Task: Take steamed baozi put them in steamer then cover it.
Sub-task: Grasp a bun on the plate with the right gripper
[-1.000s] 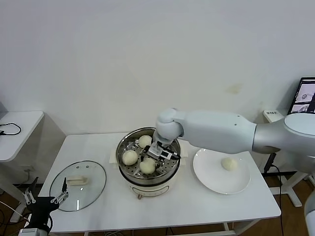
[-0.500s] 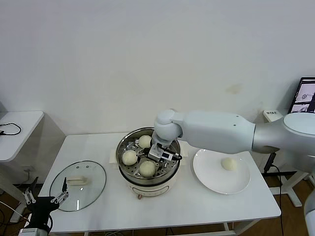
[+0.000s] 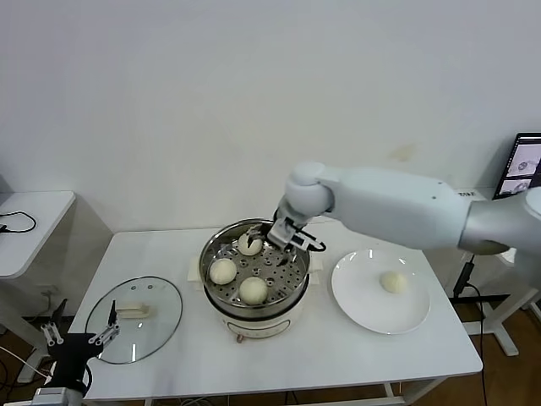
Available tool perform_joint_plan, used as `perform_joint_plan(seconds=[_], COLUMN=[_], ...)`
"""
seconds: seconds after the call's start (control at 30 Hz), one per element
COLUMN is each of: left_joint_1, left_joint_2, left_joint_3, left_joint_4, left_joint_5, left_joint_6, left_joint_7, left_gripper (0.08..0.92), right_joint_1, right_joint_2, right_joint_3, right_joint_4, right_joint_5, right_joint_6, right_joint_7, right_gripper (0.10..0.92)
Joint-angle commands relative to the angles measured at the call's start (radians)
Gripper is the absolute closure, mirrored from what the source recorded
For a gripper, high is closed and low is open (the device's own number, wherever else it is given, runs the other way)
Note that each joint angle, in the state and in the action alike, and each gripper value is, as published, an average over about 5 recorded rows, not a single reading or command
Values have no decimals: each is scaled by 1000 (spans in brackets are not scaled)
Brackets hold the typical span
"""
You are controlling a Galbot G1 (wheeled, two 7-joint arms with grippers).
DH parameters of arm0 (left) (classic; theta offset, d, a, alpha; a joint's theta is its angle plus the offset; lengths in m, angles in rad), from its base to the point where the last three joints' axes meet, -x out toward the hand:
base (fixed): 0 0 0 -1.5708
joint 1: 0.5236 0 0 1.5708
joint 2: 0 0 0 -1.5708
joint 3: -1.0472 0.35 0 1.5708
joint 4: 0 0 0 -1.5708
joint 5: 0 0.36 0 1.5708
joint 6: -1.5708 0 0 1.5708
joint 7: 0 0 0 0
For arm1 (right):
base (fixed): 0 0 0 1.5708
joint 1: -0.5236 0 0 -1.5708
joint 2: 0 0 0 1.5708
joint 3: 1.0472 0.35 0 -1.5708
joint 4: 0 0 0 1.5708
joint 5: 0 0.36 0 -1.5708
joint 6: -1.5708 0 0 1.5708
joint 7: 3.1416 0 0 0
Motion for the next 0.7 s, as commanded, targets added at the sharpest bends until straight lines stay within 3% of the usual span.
perform_joint_plan(seconds=[0.03, 0.37, 0.7], left_joint_1=[-6, -23, -17], left_joint_2=[13, 33, 29], left_joint_3=[4, 22, 35], left_joint_4=[5, 15, -6], left_joint_5=[0, -4, 7], left_joint_6=[2, 7, 16], left_joint_7=[1, 5, 6], left_gripper=[177, 177, 177], right_joint_1=[13, -109, -361], right_joint_2=[-228, -530, -618], right_joint_3=[80, 130, 317], right_joint_4=[44, 88, 11], right_joint_5=[53, 59, -115], right_joint_6=[-287, -381, -330], right_joint_7=[-28, -42, -76], right_gripper=[202, 203, 203])
